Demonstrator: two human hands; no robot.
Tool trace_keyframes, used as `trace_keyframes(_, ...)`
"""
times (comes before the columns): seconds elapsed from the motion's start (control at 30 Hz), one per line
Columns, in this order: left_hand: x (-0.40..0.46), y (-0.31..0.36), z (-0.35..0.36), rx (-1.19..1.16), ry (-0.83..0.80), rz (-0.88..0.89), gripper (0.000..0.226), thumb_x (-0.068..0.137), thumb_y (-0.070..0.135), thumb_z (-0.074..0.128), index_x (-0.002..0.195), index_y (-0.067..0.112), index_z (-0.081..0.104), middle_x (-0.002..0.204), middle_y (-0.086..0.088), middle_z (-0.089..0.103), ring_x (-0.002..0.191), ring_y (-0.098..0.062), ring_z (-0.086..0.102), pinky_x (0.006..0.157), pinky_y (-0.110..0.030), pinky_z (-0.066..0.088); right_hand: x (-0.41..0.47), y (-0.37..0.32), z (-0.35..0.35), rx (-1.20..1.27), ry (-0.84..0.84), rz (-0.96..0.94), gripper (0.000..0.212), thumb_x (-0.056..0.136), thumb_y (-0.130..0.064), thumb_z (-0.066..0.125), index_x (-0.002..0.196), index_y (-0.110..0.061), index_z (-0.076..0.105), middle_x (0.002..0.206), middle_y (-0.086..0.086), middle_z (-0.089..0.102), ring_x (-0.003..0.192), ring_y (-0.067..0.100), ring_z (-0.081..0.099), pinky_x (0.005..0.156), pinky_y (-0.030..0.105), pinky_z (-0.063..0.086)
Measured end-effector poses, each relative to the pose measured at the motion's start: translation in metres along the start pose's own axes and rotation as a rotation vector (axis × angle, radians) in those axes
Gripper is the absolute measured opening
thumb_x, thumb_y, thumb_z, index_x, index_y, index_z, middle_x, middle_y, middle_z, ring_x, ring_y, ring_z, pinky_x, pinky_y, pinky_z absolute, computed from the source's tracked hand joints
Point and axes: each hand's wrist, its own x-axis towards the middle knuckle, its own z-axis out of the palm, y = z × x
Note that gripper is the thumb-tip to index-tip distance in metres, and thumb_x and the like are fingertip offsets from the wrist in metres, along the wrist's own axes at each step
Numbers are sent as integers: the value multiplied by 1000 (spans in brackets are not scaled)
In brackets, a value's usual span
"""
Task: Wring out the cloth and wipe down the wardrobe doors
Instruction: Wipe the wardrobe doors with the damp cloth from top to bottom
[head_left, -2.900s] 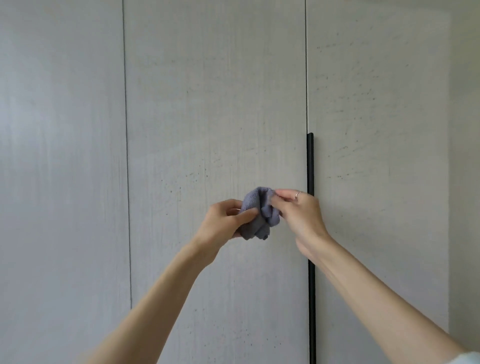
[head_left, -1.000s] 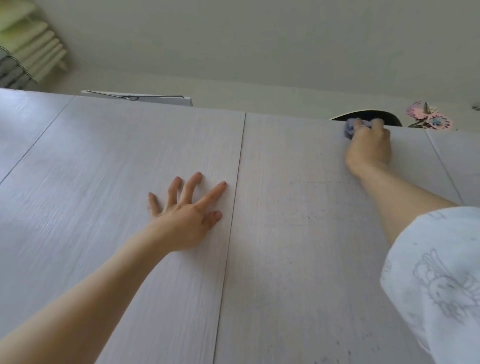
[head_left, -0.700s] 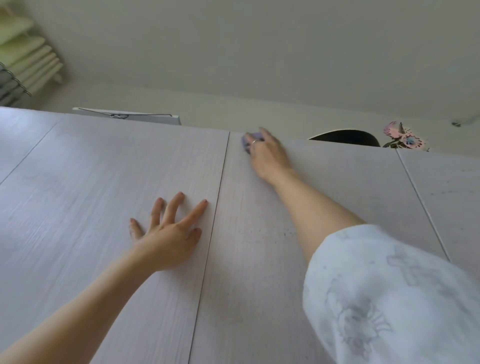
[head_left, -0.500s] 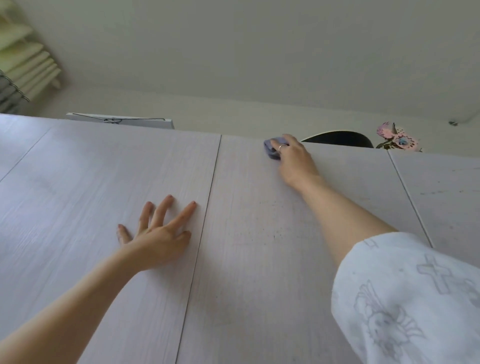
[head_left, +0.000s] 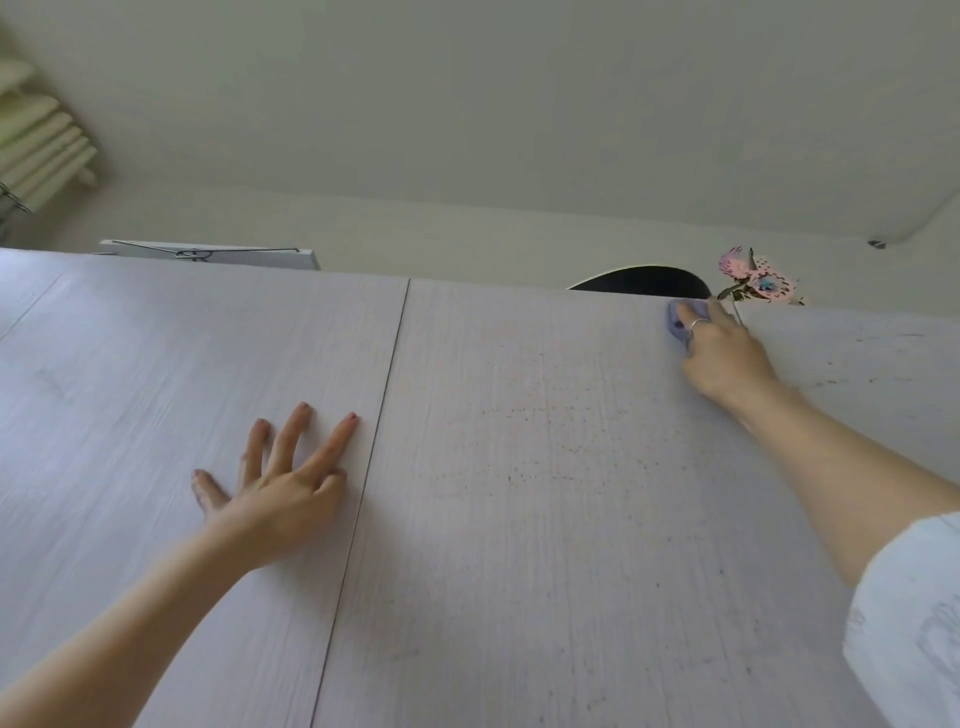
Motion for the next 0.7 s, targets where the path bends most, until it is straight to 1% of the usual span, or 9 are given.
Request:
trace_keyframes(0.1,-1,3,2,-9,21,-13,52,99,41,16,133,62,-16,153,15,-26,142,-17,-24,107,-61,-13,-17,-38,-5,54,27,-214,54,94,-2,42,143,-22,35,154,8,24,131,33,37,104,35,33)
trace_keyframes(0.2,-3,4,5,-9,35,-23,52,99,41,16,134,60,-16,153,14,-26,142,-17,-23,107,-62,-12,-35,-88,-9,133,3,-473,48,96,-8,43,142,-20,37,149,-1,36,129,25,38,104,24,25)
trace_keyframes(0.27,-3,3,5,2,37,-13,51,99,41,15,134,60,-18,152,13,-27,142,-18,-24,107,-63,-12,-36,-111,-9,118,-8,-627,42,95,-9,45,136,-17,47,141,0,46,123,22,42,99,20,23)
trace_keyframes(0.3,-4,3,5,5,36,-11,51,99,42,14,134,60,-19,152,13,-28,142,-17,-24,107,-62,-12,-32,-116,-7,120,-1,-644,40,94,-9,46,133,-18,50,137,2,49,121,22,43,98,20,23)
trace_keyframes(0.37,-3,1,6,17,38,-8,49,99,44,12,133,60,-21,152,14,-28,142,-17,-24,107,-62,-13,-18,-122,-1,211,44,-490,40,93,-10,49,131,-21,53,128,9,48,119,26,42,98,24,28)
trace_keyframes(0.47,-2,-1,7,27,28,-6,48,99,46,9,130,60,-24,151,14,-31,141,-17,-26,107,-62,-13,-3,-133,11,348,124,-103,42,93,-12,45,134,-20,49,129,13,39,117,34,41,96,29,33)
trace_keyframes(0.53,-1,-2,8,35,24,-4,47,99,47,8,128,61,-27,150,14,-32,141,-17,-27,107,-63,-12,-11,-152,16,343,143,-93,38,92,-12,43,128,-19,54,126,14,39,111,36,43,92,29,34)
trace_keyframes(0.6,0,-3,8,34,25,-1,47,99,47,8,126,60,-28,150,14,-33,140,-17,-27,106,-63,-12,-35,-174,21,379,120,-298,35,89,-11,48,121,-19,60,117,14,43,104,33,48,90,28,37)
trace_keyframes(0.7,0,-4,9,31,26,4,47,99,48,8,126,59,-29,150,13,-33,140,-18,-27,106,-64,-12,-82,-184,25,360,10,-808,28,81,-10,59,108,-11,67,101,15,50,80,28,55,75,28,45)
